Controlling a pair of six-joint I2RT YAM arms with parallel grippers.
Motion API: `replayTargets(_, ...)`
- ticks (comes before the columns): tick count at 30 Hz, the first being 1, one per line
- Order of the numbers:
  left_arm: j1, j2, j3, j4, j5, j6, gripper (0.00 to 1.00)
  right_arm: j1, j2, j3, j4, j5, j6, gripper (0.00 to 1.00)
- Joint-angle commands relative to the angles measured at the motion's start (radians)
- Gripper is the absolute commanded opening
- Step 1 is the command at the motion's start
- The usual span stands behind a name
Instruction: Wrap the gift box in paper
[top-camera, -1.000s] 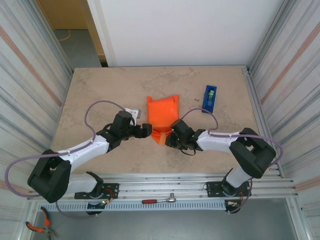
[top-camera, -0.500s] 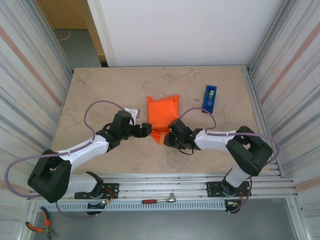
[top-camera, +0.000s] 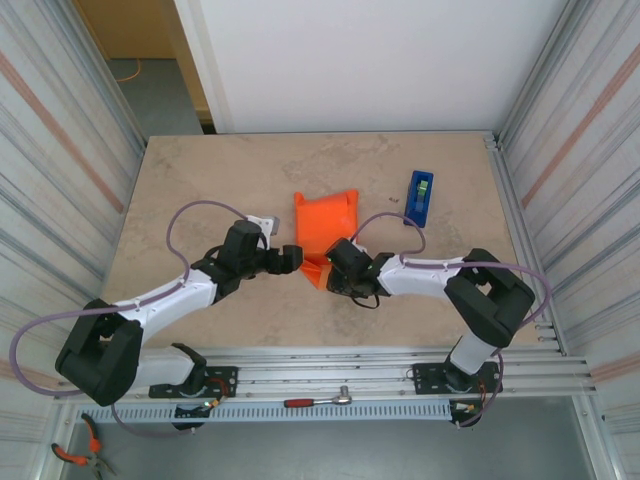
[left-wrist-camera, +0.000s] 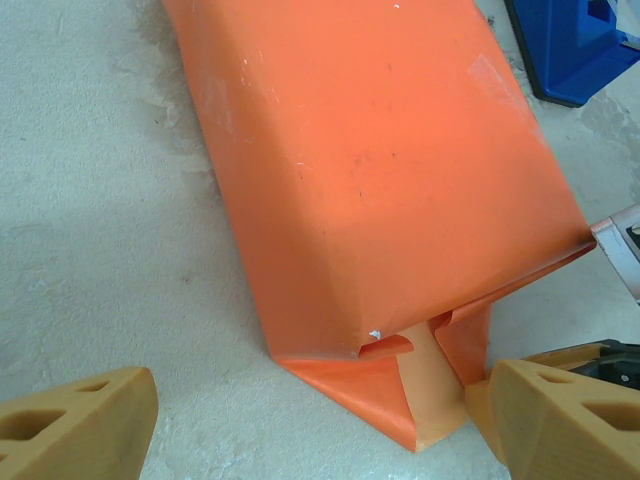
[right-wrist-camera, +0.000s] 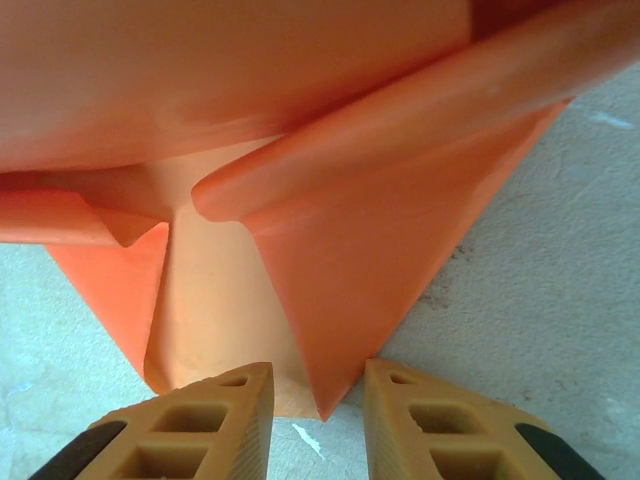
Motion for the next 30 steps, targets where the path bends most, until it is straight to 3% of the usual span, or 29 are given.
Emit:
replayTargets(1,0.008,-0.023,-0.005,0.016,0.008,-0.002,0.87,0.028,0.053,0.025,-0.054,0.03,0.055,0.28)
replayTargets(10,0.008,-0.026,-0.005,0.018,0.014,-0.013,0.87,0.064,0.102,0.079,-0.102,0.056,0.085,0.22)
replayTargets(21,0.008,-0.029,-0.016,0.013,0.025,-0.029,0.87,0.067,0.095,0.101,-0.121,0.058,0.083,0.0)
replayTargets(30,0.007,-0.056,-0.053,-0.001,0.056,-0.054,0.88,0.05,0.04,0.096,-0.123,0.053,0.064,0.0)
